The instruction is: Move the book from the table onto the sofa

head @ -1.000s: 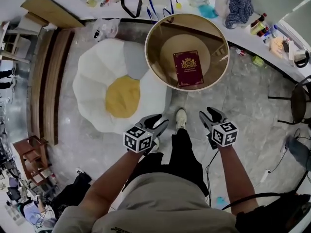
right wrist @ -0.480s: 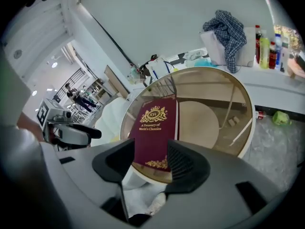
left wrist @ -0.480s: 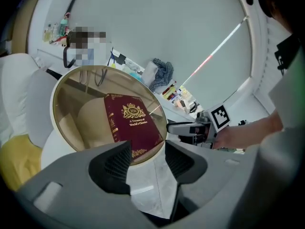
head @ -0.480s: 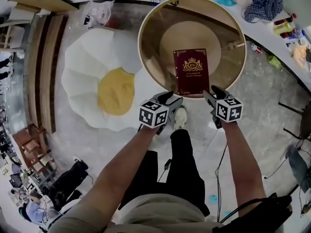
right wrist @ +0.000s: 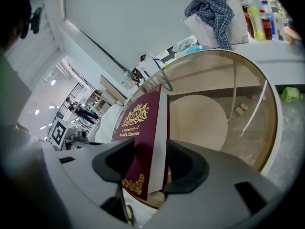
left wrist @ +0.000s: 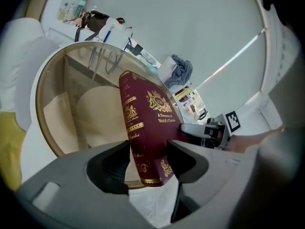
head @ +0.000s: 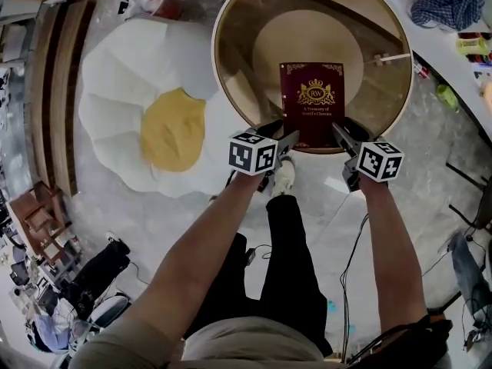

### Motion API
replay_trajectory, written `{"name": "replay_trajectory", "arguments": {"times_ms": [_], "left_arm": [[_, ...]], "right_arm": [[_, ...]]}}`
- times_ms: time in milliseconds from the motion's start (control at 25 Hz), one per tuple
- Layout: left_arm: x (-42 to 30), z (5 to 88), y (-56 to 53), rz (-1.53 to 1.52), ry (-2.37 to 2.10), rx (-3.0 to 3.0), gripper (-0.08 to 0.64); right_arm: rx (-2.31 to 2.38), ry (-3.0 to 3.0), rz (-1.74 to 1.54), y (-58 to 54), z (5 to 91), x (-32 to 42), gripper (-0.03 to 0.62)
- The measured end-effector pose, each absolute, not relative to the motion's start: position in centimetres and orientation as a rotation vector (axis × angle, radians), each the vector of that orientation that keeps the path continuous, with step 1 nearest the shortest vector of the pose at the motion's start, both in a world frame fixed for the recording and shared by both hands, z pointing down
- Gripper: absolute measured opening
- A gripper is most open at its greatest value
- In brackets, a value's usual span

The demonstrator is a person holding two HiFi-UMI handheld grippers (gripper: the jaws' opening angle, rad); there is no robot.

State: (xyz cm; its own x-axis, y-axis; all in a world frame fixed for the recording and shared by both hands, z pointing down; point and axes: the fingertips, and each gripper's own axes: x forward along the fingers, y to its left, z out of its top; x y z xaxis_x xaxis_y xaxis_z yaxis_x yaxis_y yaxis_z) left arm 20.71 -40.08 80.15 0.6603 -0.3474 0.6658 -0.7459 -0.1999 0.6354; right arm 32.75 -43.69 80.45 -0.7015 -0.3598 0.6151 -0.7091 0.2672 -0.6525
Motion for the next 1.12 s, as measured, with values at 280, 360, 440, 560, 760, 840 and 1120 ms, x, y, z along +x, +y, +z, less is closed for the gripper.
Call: {"name": "replay_trajectory", "arguments": {"times_ms": [280, 360, 440, 560, 760, 840, 1120], "left_arm": [[20.0, 79.5, -39.8, 0.416, -0.864, 1.801, 0.225], [17.1, 78.3, -38.7, 0.392, -0.883, 1.811, 0.225], [14.1, 77.1, -37.3, 0.368, -0.904, 1.813, 0.225], [13.1, 75.7, -36.7, 0.332, -0.945, 1.808, 0.225], [10.7, 74.5, -35.3, 0.268, -1.045, 1.776, 0.225], [7.3, 74.1, -33.4, 0.242, -1.085, 1.754, 0.225], [-2.8, 75.9, -25.7, 0.171, -1.221, 1.64, 0.225]], "right_arm": [[1.035, -2.2, 1.428, -43.1, 79.6, 31.6, 0.155], [1.036, -2.216, 1.422, -41.8, 78.4, 28.8, 0.152], [1.01, -2.245, 1.398, -40.7, 76.9, 25.7, 0.149], [0.974, -2.274, 1.377, -40.3, 75.3, 24.7, 0.146], [0.897, -2.319, 1.327, -39.6, 74.0, 22.2, 0.143], [0.843, -2.333, 1.308, -38.3, 73.5, 18.5, 0.143], [0.626, -2.342, 1.246, -32.0, 75.5, 7.5, 0.143]]}}
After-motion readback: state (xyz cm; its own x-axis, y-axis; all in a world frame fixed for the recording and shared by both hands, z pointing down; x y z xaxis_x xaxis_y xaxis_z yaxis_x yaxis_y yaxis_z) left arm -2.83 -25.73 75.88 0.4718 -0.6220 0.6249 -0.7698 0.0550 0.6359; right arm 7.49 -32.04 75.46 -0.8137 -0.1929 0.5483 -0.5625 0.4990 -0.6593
